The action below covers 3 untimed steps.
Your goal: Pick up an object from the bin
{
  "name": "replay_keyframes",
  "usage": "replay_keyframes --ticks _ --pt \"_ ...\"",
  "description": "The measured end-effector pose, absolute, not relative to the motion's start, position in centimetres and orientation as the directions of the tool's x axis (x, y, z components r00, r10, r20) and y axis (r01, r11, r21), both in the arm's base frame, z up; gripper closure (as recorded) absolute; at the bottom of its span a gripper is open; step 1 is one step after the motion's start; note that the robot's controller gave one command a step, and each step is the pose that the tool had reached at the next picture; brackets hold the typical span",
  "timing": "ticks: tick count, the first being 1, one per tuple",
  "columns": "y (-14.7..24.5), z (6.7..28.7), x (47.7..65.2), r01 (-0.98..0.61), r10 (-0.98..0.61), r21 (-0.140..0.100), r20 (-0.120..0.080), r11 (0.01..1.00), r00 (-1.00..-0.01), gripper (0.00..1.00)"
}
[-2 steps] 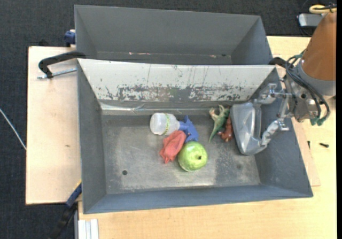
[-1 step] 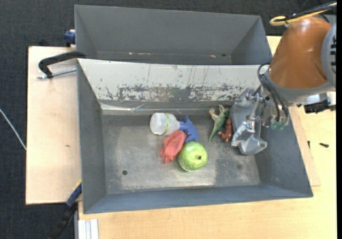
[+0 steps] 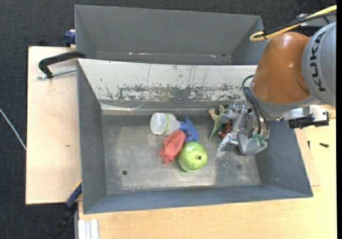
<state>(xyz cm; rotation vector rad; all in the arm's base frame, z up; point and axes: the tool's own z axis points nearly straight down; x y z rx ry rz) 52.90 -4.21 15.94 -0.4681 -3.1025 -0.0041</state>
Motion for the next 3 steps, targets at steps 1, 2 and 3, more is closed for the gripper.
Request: replay_keyframes --ticks 1,2,3 --pt "2.2 14.4 51.3 0.313 0.313 0.001 0.000 0.950 -0.950 0.00" --pt "-2.1 10.6 52.7 0.490 0.490 0.004 0.000 0.871 -0.871 0.00" --pt "0.3 8.8 51.6 0.243 0.243 0.014 -0.072 0.970 -0.967 1.00"
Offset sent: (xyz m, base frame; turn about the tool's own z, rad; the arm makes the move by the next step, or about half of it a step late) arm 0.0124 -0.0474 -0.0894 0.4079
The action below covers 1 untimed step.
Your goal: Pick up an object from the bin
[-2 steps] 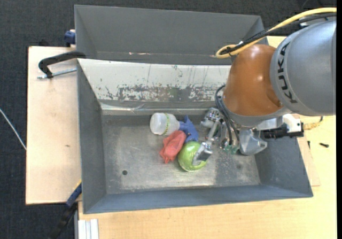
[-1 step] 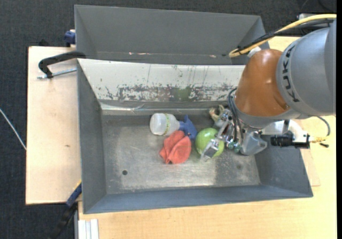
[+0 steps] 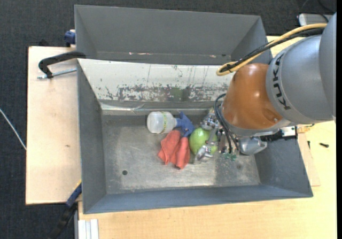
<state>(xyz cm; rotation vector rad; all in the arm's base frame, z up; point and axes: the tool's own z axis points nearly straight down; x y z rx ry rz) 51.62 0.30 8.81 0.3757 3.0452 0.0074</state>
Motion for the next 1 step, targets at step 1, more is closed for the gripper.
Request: replay_keyframes --ticks 1 --pt "0.27 8.80 51.62 0.244 0.244 0.014 -0.072 0.970 -0.967 1.00"
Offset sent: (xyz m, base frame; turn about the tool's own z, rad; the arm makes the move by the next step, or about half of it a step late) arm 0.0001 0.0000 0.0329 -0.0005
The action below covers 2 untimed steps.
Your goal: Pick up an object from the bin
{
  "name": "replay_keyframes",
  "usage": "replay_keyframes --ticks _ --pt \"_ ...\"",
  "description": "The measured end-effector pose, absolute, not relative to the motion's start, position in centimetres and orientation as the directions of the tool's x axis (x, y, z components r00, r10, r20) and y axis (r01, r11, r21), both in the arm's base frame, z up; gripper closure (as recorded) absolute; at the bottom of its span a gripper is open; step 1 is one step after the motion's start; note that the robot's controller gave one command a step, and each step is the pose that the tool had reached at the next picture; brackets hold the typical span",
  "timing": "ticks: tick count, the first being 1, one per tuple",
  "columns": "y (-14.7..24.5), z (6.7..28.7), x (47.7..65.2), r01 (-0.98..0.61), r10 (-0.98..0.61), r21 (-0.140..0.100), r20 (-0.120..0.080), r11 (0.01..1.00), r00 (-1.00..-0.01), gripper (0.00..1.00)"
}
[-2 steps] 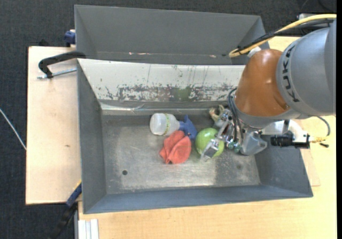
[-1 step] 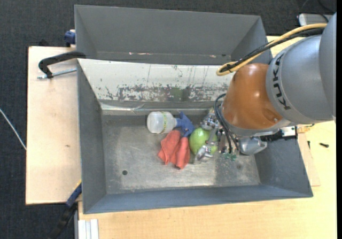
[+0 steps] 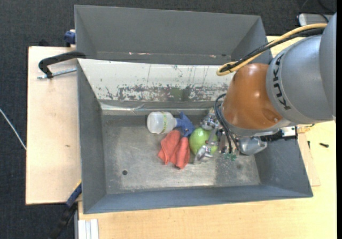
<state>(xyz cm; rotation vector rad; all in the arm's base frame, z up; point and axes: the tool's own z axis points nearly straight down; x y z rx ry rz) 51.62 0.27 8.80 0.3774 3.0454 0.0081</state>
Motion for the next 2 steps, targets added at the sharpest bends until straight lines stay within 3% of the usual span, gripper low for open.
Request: replay_keyframes --ticks 2 --pt "-0.22 9.15 51.67 0.243 0.243 0.009 -0.044 0.970 -0.969 1.00"
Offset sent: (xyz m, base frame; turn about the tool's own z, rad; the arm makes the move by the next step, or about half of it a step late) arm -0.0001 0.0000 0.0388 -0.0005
